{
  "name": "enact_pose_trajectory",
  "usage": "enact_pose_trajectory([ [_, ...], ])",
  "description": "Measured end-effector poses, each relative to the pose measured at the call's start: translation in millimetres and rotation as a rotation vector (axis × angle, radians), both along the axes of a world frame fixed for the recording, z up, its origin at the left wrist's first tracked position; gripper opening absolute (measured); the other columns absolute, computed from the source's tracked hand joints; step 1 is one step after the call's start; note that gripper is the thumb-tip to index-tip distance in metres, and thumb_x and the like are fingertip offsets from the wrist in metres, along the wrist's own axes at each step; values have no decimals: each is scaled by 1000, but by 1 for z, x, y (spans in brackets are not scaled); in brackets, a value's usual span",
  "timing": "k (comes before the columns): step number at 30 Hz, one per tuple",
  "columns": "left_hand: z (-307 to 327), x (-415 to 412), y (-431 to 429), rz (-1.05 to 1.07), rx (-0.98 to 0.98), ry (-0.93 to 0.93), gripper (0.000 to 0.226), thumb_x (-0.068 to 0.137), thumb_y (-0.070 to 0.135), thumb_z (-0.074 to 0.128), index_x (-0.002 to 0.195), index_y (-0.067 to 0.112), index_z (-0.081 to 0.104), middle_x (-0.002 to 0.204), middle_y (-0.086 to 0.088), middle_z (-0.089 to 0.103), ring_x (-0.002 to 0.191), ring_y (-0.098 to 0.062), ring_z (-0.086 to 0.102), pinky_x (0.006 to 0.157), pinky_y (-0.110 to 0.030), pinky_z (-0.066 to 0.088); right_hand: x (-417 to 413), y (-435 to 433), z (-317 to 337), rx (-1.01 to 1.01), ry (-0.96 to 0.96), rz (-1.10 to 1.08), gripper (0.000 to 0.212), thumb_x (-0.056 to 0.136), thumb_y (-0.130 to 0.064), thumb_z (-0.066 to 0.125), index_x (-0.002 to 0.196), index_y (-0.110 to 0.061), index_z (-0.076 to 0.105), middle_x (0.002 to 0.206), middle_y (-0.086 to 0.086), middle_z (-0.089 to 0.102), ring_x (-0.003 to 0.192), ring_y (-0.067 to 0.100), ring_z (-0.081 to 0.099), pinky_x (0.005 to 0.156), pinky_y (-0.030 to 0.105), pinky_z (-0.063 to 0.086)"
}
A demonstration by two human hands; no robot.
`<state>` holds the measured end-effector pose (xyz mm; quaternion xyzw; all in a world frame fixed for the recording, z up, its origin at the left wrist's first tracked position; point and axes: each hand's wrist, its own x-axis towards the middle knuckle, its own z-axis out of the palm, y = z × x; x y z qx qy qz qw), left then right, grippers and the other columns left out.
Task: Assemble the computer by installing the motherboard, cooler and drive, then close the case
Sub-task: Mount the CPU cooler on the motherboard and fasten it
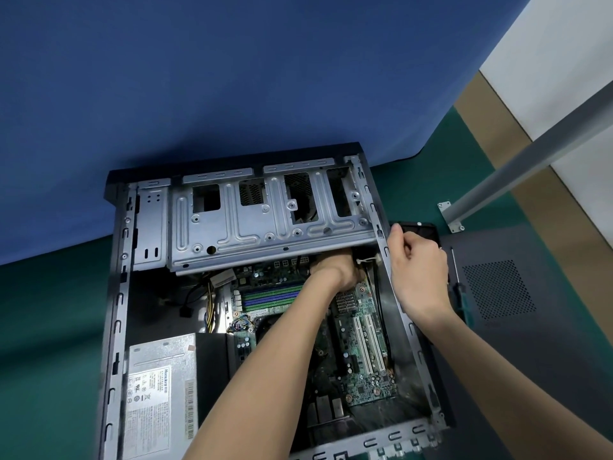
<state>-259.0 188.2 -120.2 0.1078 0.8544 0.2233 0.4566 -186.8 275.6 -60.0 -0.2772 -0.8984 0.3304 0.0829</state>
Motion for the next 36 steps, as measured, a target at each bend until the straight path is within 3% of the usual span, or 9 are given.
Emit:
enact_pose_trajectory([
  [7, -6, 0, 1, 13, -9, -57, 44, 96, 30, 53, 132, 6, 49, 137, -11, 50, 127, -28, 46, 108, -43, 35, 0, 0, 1, -3, -4, -1, 52, 102, -35, 38, 54, -14, 32, 42, -3, 32, 41, 16, 31, 46, 32, 23],
  [15, -4, 2, 1, 89, 34, 2, 50, 94, 29, 55, 137, 6, 42, 141, -13, 45, 127, -29, 45, 104, -35, 37, 0, 0, -2, 23, 15, -5, 53, 102, -34, 39, 54, -13, 33, 41, -4, 33, 39, 14, 29, 45, 31, 22],
  [19, 4, 5, 3, 34, 56, -5, 36, 96, 25, 50, 127, 8, 49, 133, -13, 52, 122, -28, 49, 99, -33, 39, -1, 0, -3, 31, 18, -6, 53, 102, -34, 39, 54, -13, 34, 41, -3, 34, 40, 15, 30, 45, 31, 22],
  [21, 3, 10, 2, 50, 87, 37, 13, 90, 18, 57, 102, 15, 55, 116, -14, 63, 109, -30, 58, 89, -34, 44, -1, 0, -3, 33, 17, -4, 53, 102, -34, 39, 54, -13, 34, 42, -2, 34, 40, 15, 30, 45, 31, 22],
  [23, 2, 15, -1, 51, 98, 115, 11, 87, 16, 59, 84, 18, 49, 101, -15, 68, 100, -31, 62, 83, -34, 46, -1, 0, -3, 34, 17, -4, 53, 102, -34, 39, 54, -13, 34, 41, -2, 34, 39, 14, 30, 45, 31, 22],
  [29, -6, 23, -8, 64, 169, 256, 15, 89, 24, 63, 89, 16, 51, 95, -9, 65, 87, -27, 59, 75, -33, 44, -1, 0, -3, 27, 13, 1, 53, 102, -33, 38, 53, -14, 33, 42, -2, 35, 41, 16, 31, 46, 31, 23],
  [32, -11, 23, -11, 113, 211, 198, 9, 88, 19, 65, 89, 17, 56, 92, -2, 70, 86, -21, 66, 83, -37, 52, -1, 0, -3, 25, 12, 1, 53, 102, -33, 38, 53, -14, 32, 42, -2, 34, 42, 16, 32, 46, 32, 23],
  [36, -14, 21, -13, 110, 221, 183, 17, 86, 15, 66, 81, 22, 51, 91, 2, 69, 84, -17, 66, 82, -36, 53, -1, 0, -2, 31, 13, 7, 53, 102, -32, 38, 53, -14, 32, 42, -2, 34, 42, 17, 32, 46, 31, 25],
])
